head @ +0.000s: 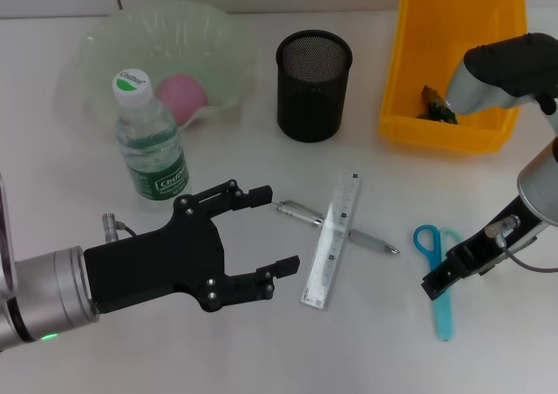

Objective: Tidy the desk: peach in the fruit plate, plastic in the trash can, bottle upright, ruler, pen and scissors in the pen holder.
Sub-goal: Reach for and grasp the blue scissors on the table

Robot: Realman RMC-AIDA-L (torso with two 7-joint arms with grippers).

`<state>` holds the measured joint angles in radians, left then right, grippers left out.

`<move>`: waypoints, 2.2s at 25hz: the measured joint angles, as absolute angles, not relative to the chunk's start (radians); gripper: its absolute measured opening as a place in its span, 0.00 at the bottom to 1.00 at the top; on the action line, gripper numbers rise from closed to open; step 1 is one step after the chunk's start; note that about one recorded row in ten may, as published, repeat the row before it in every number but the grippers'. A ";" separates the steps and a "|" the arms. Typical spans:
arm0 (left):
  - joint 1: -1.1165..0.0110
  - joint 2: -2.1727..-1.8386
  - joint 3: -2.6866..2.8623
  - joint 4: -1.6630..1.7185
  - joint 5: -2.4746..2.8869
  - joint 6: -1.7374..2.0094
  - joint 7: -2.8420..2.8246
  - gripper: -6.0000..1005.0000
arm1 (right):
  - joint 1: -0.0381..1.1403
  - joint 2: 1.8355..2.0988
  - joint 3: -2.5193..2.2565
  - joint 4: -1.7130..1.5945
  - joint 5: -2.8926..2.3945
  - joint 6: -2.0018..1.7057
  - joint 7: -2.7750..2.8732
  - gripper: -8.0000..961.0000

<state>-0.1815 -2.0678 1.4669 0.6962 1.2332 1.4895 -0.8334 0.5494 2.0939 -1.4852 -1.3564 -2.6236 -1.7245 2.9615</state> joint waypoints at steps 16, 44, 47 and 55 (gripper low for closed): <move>-0.196 -2.071 1.460 0.674 1.233 1.489 -0.827 0.80 | 0.594 2.094 -1.494 -1.259 -2.604 -1.656 2.962 0.72; -0.197 -2.072 1.457 0.657 1.232 1.491 -0.802 0.80 | 0.617 2.094 -1.545 -1.210 -2.612 -1.640 2.962 0.51; -0.201 -2.072 1.457 0.650 1.232 1.491 -0.802 0.80 | 0.618 2.094 -1.547 -1.210 -2.612 -1.639 2.962 0.48; -0.215 -2.074 1.457 0.633 1.232 1.487 -0.802 0.80 | 0.623 2.093 -1.570 -1.187 -2.613 -1.624 2.962 0.39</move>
